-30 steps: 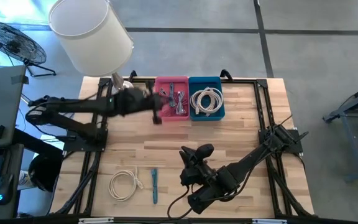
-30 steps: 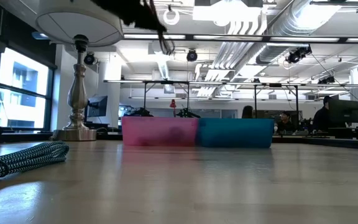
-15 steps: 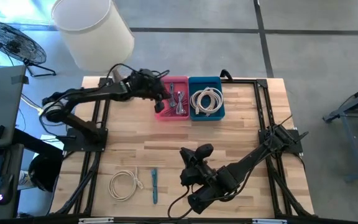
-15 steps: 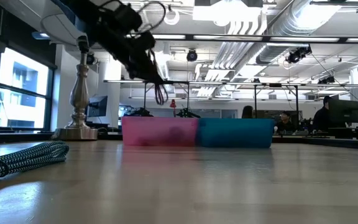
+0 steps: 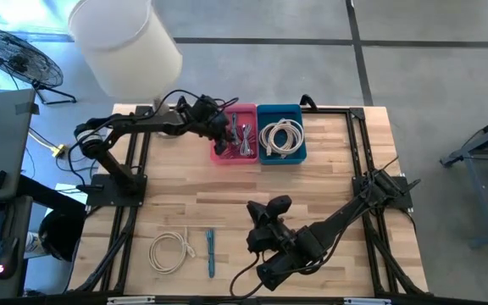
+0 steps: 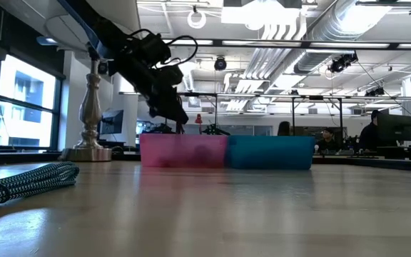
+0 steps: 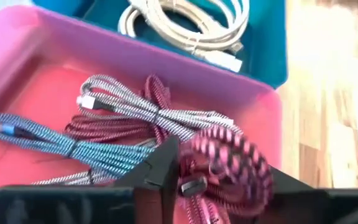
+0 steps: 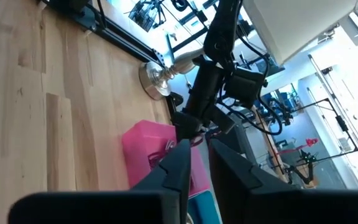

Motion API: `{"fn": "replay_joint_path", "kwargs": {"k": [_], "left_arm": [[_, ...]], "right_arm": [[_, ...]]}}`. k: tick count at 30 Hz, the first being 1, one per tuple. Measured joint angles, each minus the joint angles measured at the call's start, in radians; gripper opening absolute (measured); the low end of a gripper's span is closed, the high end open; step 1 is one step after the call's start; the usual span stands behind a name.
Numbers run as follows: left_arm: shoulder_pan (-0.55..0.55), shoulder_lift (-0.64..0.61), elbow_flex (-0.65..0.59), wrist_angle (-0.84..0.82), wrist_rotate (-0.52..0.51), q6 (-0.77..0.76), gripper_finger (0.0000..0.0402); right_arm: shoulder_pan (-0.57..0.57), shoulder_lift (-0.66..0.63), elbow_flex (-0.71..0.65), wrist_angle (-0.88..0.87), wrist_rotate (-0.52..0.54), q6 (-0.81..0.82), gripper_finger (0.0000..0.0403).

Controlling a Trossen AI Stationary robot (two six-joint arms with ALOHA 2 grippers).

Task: Pick & Place USB Port
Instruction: Put the pink charger cable into the pink bin, then put the white HDMI cable into the blue bin

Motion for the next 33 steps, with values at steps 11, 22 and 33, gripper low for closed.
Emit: {"fn": "replay_joint_path", "kwargs": {"k": [11, 22, 33], "left_arm": [[-0.017, 0.0, 0.0, 0.019, 0.044, 0.009, 0.0147], [-0.068, 0.0, 0.021, 0.14, 0.095, 0.008, 0.0159], [-0.158, 0.0, 0.16, 0.144, 0.286, 0.026, 0.0158]], "right_arm": [[-0.025, 0.0, 0.0, -0.043, -0.088, 0.045, 0.0069], [-0.058, 0.0, 0.0, -0.051, -0.179, 0.082, 0.0069], [-0.041, 0.0, 0.0, -0.052, -0.169, 0.087, 0.0056]]}}
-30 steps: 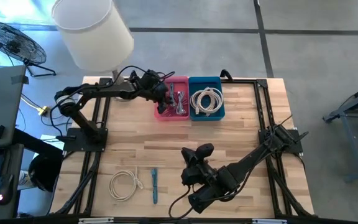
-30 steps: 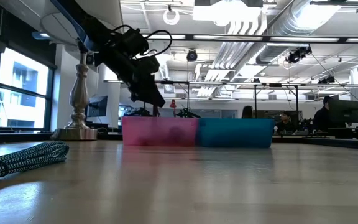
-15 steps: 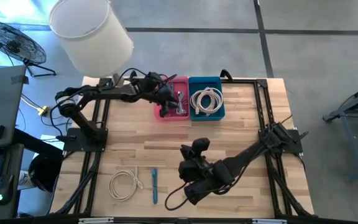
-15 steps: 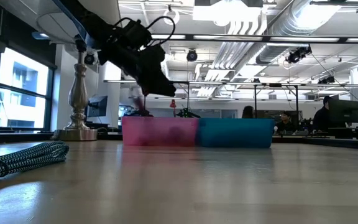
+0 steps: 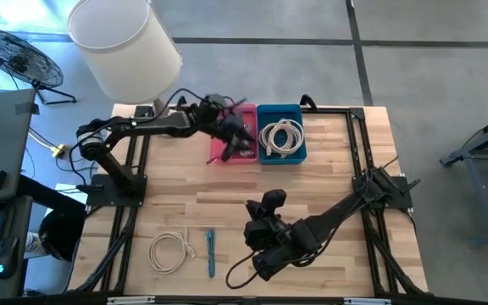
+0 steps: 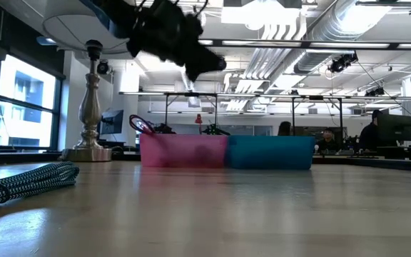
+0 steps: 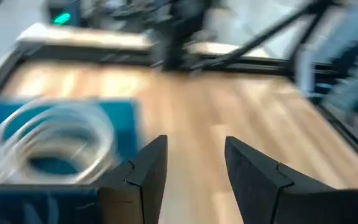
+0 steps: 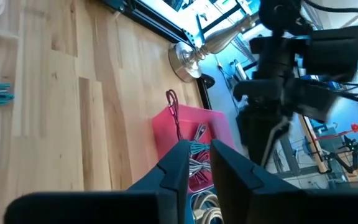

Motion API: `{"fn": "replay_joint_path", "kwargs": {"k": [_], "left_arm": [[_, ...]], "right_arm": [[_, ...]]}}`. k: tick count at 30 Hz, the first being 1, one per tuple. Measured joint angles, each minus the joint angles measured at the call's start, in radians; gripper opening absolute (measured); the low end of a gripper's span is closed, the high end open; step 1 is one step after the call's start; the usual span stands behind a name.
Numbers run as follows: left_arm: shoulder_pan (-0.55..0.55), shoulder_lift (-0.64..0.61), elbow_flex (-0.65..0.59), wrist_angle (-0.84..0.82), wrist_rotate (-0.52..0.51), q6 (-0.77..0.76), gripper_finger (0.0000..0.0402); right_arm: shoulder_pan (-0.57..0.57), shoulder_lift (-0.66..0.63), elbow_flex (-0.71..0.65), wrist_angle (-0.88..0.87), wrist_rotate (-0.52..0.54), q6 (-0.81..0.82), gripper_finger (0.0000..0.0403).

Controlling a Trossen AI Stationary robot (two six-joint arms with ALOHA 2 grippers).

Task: Pick & Place USB Port
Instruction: Put the white HDMI cable into the blue bin

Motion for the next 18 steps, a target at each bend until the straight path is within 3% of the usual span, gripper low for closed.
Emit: {"fn": "replay_joint_path", "kwargs": {"k": [11, 14, 18], "left_arm": [[-0.295, -0.028, 0.145, -0.072, -0.043, 0.158, 0.0158], [-0.359, -0.078, 0.203, -0.259, -0.158, 0.229, 0.0158], [-0.468, -0.144, 0.307, -0.597, -0.455, 0.307, 0.0158]], "right_arm": [[0.093, 0.0, 0.0, -0.116, 0.038, 0.096, 0.0025], [0.129, 0.0, 0.0, -0.159, 0.053, 0.137, 0.0017], [0.171, 0.0, 0.0, -0.21, 0.061, 0.182, 0.0007]]}}
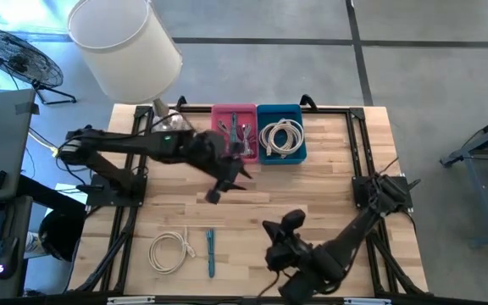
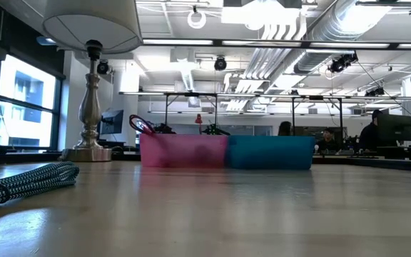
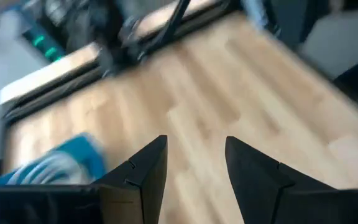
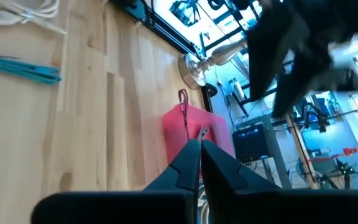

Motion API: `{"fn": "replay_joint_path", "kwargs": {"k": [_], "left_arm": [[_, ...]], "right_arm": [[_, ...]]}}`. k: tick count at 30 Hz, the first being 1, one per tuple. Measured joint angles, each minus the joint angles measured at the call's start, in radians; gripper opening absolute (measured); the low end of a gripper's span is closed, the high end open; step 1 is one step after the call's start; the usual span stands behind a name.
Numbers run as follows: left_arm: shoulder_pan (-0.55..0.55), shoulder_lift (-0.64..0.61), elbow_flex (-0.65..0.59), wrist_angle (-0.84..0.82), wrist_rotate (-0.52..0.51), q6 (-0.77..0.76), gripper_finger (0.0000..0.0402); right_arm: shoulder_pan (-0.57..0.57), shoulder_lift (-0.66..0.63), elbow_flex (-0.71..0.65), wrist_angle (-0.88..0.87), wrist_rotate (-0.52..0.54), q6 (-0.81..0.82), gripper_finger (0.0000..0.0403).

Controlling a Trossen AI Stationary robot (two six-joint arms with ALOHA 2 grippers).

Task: Pick & Place USB Port
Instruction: Put the white HDMI cable into the blue bin

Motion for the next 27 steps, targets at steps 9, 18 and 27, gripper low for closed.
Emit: {"fn": "replay_joint_path", "kwargs": {"k": [9, 18, 27], "left_arm": [[-0.351, -0.14, 0.08, -0.382, -0.497, -0.216, 0.0158], [-0.763, -0.172, 0.042, -0.797, -0.732, -0.912, 0.0158], [-0.98, -0.167, -0.248, -0.587, -0.675, -1.241, 0.0158]], "right_arm": [[0.037, 0.0, 0.0, -0.027, -0.068, 0.036, 0.0004], [0.036, 0.0, 0.0, -0.024, -0.134, 0.061, 0.0001], [0.036, 0.0, 0.0, -0.021, -0.159, 0.062, 0.0001]]}}
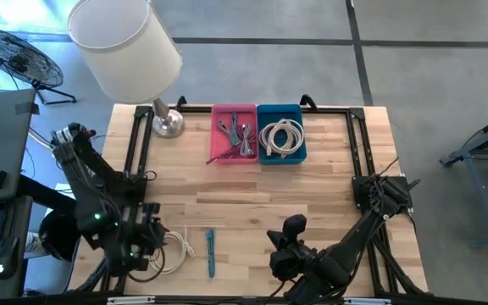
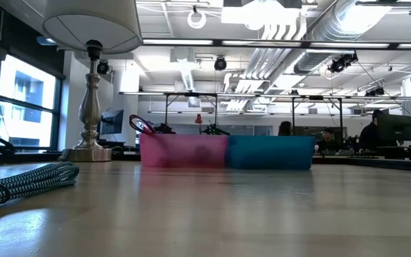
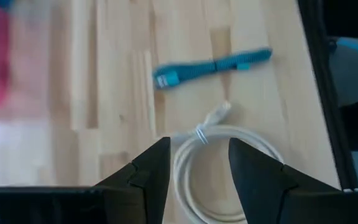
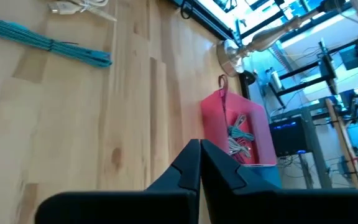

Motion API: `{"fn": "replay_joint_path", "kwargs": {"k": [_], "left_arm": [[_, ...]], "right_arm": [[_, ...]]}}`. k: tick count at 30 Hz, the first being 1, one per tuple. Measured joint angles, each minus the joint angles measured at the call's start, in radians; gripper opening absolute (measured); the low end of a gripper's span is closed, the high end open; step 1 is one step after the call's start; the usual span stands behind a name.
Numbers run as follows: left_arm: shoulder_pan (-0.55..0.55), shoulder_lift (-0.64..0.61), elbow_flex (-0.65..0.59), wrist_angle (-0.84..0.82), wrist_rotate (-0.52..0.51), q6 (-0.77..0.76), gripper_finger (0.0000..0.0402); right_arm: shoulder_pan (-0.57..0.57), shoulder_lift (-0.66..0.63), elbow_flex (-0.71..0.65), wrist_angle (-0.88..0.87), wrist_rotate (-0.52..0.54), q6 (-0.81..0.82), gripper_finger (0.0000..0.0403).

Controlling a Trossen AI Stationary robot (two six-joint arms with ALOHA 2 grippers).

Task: Pick & Place USB Port
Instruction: Put the white HDMI cable into the blue bin

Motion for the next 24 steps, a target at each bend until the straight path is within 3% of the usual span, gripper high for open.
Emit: {"fn": "replay_joint_path", "kwargs": {"k": [11, 16, 24], "left_arm": [[0.002, 0.0, -0.359, 0.506, 0.146, -0.169, 0.0159], [0.002, 0.0, -0.418, 0.518, 0.163, -0.276, 0.0168], [0.003, 0.0, -0.423, 0.377, 0.117, -0.218, 0.0201]], "right_arm": [[0.0, 0.0, 0.0, 0.016, -0.043, 0.021, 0.0001], [0.0, 0.0, 0.0, 0.03, -0.043, 0.021, 0.0005], [0.0, 0.0, 0.0, 0.043, -0.045, 0.018, 0.0002]]}}
